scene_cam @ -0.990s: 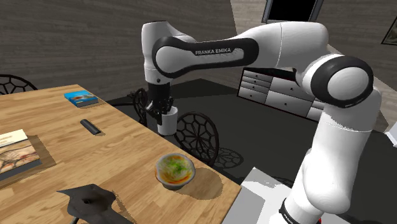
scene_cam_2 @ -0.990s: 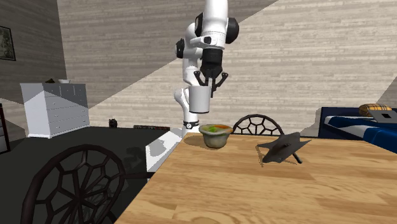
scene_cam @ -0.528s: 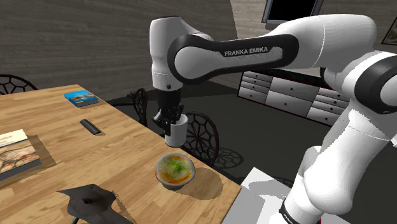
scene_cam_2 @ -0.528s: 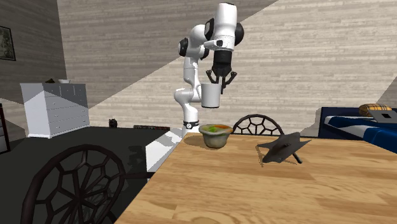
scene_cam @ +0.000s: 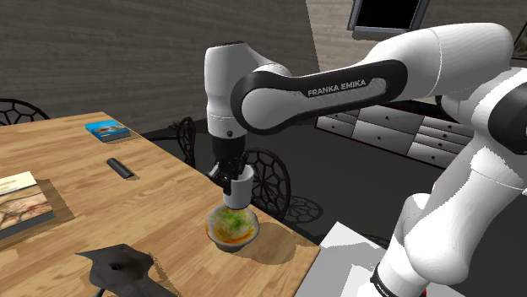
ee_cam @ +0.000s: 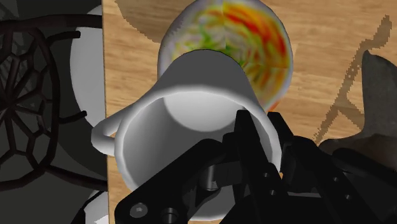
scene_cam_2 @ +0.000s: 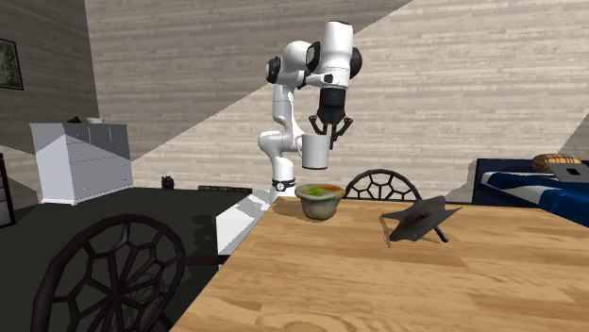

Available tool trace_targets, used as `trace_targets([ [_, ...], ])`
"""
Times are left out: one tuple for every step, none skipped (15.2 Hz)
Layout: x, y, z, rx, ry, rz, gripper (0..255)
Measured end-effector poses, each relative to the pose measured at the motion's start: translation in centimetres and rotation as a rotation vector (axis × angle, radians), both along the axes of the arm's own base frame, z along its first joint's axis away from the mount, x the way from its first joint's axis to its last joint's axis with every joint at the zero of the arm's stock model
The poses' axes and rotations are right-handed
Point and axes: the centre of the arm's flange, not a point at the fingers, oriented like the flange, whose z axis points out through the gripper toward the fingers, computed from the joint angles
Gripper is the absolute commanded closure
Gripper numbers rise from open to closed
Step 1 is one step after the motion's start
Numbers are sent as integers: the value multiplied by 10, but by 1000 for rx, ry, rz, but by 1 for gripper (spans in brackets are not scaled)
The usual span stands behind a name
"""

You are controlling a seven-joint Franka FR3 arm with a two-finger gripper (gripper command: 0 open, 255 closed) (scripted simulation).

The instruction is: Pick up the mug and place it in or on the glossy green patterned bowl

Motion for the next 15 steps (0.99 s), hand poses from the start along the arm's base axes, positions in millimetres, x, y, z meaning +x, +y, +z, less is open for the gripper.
trace_targets([
  [-1,0,-5,0,0,0,255],
  [-1,0,-9,0,0,0,255],
  [-1,1,-15,0,0,0,255],
  [0,0,-21,0,0,0,255],
  [0,1,-25,0,0,0,255],
  [0,0,-30,0,0,0,255],
  [0,0,-36,0,0,0,255],
  [-1,0,-41,0,0,0,255],
  [0,0,-46,0,0,0,255],
  [-1,1,-52,0,0,0,255],
  [-1,1,-57,0,0,0,255],
  [-1,1,-59,0,0,0,255],
  [-1,1,-61,0,0,0,255],
  [-1,1,-61,0,0,0,255],
  [-1,1,-61,0,0,0,255],
])
